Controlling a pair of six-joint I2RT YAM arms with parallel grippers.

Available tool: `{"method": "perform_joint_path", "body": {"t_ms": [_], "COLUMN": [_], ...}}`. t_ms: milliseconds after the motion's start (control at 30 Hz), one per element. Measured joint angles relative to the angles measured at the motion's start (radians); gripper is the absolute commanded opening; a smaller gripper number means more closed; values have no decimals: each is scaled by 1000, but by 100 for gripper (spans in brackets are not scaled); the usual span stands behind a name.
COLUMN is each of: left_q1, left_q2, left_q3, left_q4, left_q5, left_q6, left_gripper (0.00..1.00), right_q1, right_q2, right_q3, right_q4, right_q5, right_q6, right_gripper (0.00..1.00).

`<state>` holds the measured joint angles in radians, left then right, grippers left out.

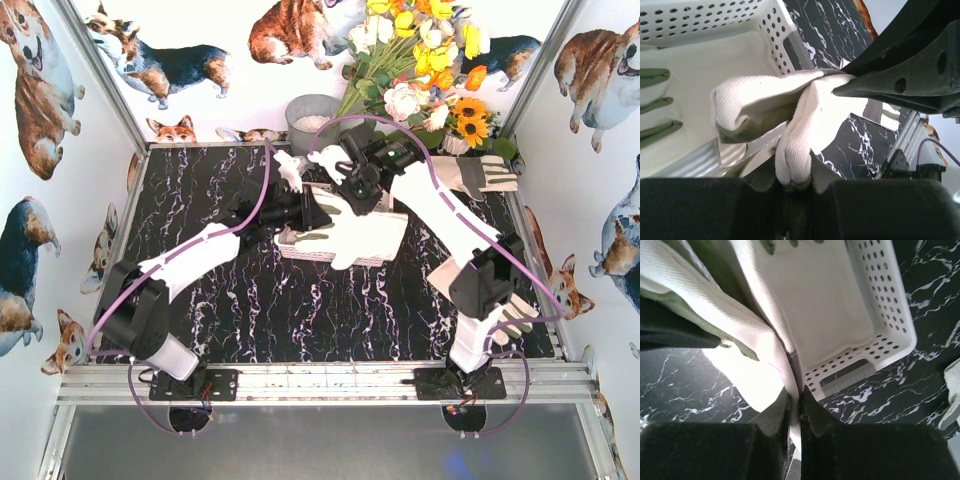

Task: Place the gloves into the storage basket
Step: Place the glove in the bin.

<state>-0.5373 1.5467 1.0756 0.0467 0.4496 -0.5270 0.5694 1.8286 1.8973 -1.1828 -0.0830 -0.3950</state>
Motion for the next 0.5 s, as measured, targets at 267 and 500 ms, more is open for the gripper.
{"method": "perform_joint_path", "body": {"t_ms": [267, 500], "left_q1": [16, 60], "left_q2": [93, 167], "left_q3": [93, 146], "left_q4": [-33, -55], "left_q5": [-28, -13], "left_q6": [-28, -46], "left_gripper": [0, 0], "right_q1": [-57, -97], "right_q2": [134, 240], "right_q3": [142, 243], "right_q4": [-26, -31], "right_q5": [-30, -115], "right_q6": [-55, -74], "right_gripper": [0, 0]}}
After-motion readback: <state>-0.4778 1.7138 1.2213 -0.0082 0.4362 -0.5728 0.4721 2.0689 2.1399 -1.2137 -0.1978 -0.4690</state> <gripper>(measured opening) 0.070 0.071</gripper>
